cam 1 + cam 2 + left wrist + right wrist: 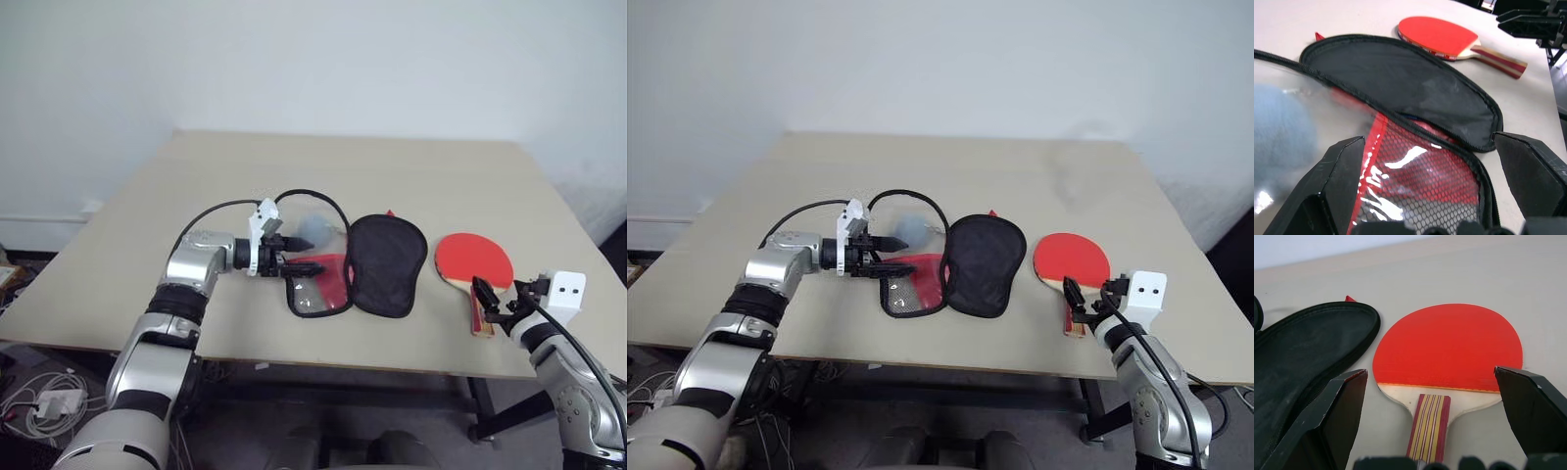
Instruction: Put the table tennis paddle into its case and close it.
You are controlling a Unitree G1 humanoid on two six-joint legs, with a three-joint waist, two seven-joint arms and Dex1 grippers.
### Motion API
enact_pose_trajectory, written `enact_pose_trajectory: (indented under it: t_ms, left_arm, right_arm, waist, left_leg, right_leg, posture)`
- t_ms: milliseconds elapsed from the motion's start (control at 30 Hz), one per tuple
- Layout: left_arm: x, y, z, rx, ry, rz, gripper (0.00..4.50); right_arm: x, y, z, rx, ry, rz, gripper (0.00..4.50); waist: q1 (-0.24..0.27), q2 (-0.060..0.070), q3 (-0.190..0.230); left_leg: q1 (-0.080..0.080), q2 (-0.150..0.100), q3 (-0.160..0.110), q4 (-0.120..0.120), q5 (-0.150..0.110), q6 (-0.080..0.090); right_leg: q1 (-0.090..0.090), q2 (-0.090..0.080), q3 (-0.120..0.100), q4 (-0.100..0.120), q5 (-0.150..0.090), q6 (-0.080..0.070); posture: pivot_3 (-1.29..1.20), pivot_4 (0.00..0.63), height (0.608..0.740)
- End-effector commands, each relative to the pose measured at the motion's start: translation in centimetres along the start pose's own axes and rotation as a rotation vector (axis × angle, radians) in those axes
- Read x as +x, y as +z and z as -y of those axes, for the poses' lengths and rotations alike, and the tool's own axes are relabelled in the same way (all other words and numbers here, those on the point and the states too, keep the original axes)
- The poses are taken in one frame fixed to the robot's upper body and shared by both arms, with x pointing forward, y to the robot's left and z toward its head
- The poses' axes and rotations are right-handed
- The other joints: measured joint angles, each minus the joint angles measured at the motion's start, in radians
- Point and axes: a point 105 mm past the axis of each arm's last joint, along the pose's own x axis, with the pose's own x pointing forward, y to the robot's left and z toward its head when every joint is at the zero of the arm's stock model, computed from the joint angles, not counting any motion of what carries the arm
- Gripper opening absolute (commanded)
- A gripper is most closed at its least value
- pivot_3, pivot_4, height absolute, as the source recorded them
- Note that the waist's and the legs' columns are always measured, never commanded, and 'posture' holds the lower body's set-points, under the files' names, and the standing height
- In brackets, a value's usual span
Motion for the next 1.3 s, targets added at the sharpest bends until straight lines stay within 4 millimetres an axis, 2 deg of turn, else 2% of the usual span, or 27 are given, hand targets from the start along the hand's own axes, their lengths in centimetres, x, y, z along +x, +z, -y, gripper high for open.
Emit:
enact_pose_trajectory:
  t_ms: [33,300,500,600,867,1000,1167,1233,1300]
  left_arm:
    - [-0.3,1.0,0.0,0.046,0.003,0.023,4.44]
    - [1.3,1.3,0.8,0.040,-0.048,0.039,4.44]
    - [2.6,1.2,1.6,0.044,-0.109,0.028,4.44]
    - [3.3,1.0,2.0,0.042,-0.132,0.029,4.44]
    - [4.0,0.5,2.1,0.027,-0.138,0.028,4.44]
    - [4.0,0.1,2.1,0.023,-0.136,0.023,4.44]
    - [4.2,-0.2,2.0,0.021,-0.127,0.021,4.44]
    - [4.4,-0.3,2.0,0.022,-0.123,0.019,4.44]
    - [4.4,-0.2,2.0,0.025,-0.119,0.019,4.44]
  right_arm:
    - [0.3,1.1,0.1,-0.025,-0.003,0.037,4.50]
    - [-0.2,0.5,0.0,-0.020,-0.009,0.034,4.50]
    - [-1.0,0.7,1.7,-0.013,-0.082,0.048,4.50]
    - [-1.6,0.0,2.9,-0.003,-0.137,0.024,4.50]
    - [-1.5,-0.6,4.8,-0.041,-0.226,-0.085,4.50]
    - [-0.4,0.6,3.4,0.067,-0.152,-0.080,4.50]
    - [0.9,1.5,1.8,0.117,-0.076,-0.118,4.50]
    - [1.2,1.6,1.4,0.114,-0.064,-0.136,4.50]
    - [1.8,0.5,1.0,0.096,-0.062,-0.191,4.50]
  waist:
    - [0.000,0.000,0.000]
    - [0.002,0.000,0.000]
    - [0.000,0.000,0.000]
    - [0.003,0.000,0.000]
    - [0.000,0.000,0.000]
    - [0.000,0.000,0.000]
    - [0.001,-0.001,0.000]
    - [0.003,-0.001,0.000]
    - [0.004,-0.001,0.000]
  left_leg:
    - [0.000,0.000,0.000,0.000,0.000,0.000]
    - [0.000,0.000,0.000,0.001,0.000,0.000]
    - [0.000,0.000,0.000,0.002,0.000,0.000]
    - [0.000,0.000,0.000,0.002,0.000,0.001]
    - [0.000,0.000,0.000,0.002,0.000,0.001]
    - [0.000,0.000,0.001,0.002,0.000,0.001]
    - [0.000,0.000,0.001,0.002,0.000,0.001]
    - [0.000,0.000,0.001,0.002,0.000,0.002]
    - [0.000,0.000,0.001,0.002,0.000,0.002]
  right_leg:
    - [0.000,0.000,0.000,0.000,0.000,0.000]
    - [0.000,0.000,0.000,0.000,0.000,0.000]
    - [0.001,0.000,0.000,0.000,0.000,0.000]
    - [0.001,0.000,-0.001,0.000,0.000,0.000]
    - [0.001,0.000,0.000,0.001,0.001,0.001]
    - [0.001,0.000,0.000,0.001,0.001,0.001]
    - [0.001,0.000,0.000,0.001,0.001,0.001]
    - [0.001,0.000,0.000,0.001,0.001,0.001]
    - [0.001,0.000,0.000,0.001,0.002,0.000]
  posture:
    - [0.00,0.000,0.740]
    - [0.00,0.000,0.740]
    - [0.00,0.000,0.740]
    - [0.00,0.000,0.740]
    - [0.00,0.000,0.740]
    - [0.00,0.000,0.740]
    - [0.00,0.000,0.740]
    - [0.00,0.000,0.740]
    - [0.00,0.000,0.740]
